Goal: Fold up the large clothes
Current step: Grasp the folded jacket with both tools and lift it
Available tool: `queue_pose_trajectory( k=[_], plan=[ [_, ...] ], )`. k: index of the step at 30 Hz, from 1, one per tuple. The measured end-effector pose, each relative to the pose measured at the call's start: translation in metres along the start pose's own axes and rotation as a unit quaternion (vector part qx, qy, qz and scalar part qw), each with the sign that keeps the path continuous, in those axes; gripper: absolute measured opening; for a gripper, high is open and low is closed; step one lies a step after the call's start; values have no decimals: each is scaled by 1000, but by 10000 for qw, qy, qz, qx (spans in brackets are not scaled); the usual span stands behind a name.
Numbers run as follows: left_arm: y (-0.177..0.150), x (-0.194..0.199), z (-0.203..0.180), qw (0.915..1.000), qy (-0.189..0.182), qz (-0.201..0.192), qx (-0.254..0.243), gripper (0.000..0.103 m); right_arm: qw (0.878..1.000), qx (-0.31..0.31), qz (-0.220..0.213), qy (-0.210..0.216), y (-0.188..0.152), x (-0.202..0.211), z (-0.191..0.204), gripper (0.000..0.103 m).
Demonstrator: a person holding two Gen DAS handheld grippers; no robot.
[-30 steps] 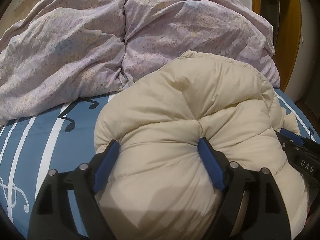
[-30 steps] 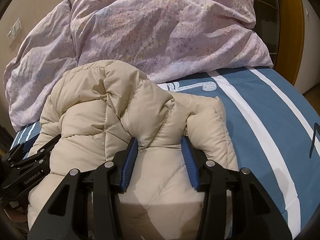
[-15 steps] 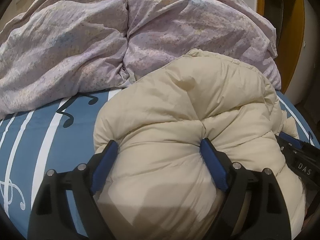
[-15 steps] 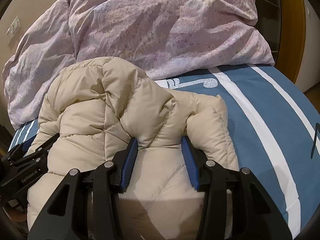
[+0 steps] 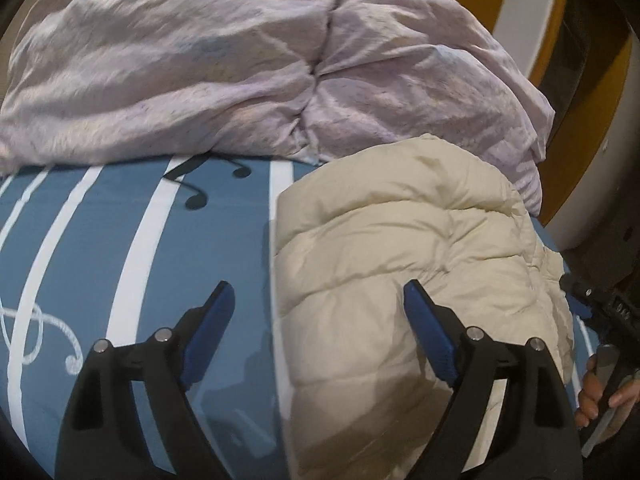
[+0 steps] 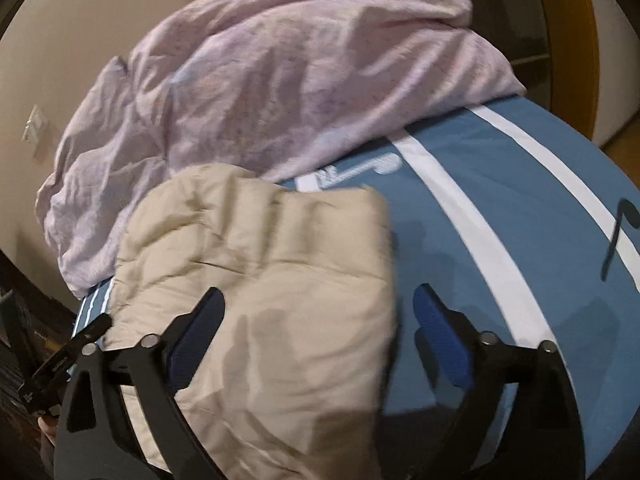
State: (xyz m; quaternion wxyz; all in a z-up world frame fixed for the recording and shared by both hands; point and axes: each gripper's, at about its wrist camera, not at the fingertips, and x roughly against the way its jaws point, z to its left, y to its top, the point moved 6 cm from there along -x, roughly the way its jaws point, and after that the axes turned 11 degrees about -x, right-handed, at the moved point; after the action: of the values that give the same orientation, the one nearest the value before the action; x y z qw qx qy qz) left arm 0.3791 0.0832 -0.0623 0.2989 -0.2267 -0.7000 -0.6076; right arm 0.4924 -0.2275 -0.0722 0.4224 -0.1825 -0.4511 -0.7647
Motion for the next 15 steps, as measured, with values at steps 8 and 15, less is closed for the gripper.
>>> queue_pose_trajectory(
  k=[8,15],
  plan=[
    [-9,-14,3,9991,-283,260,194,86,9933,-576,825,571,-11,-28,-17,98],
    [-18,-32,16,9886,-1047,528,940,88,9886,-357,1128,927,-18,-40,2,99]
  ],
)
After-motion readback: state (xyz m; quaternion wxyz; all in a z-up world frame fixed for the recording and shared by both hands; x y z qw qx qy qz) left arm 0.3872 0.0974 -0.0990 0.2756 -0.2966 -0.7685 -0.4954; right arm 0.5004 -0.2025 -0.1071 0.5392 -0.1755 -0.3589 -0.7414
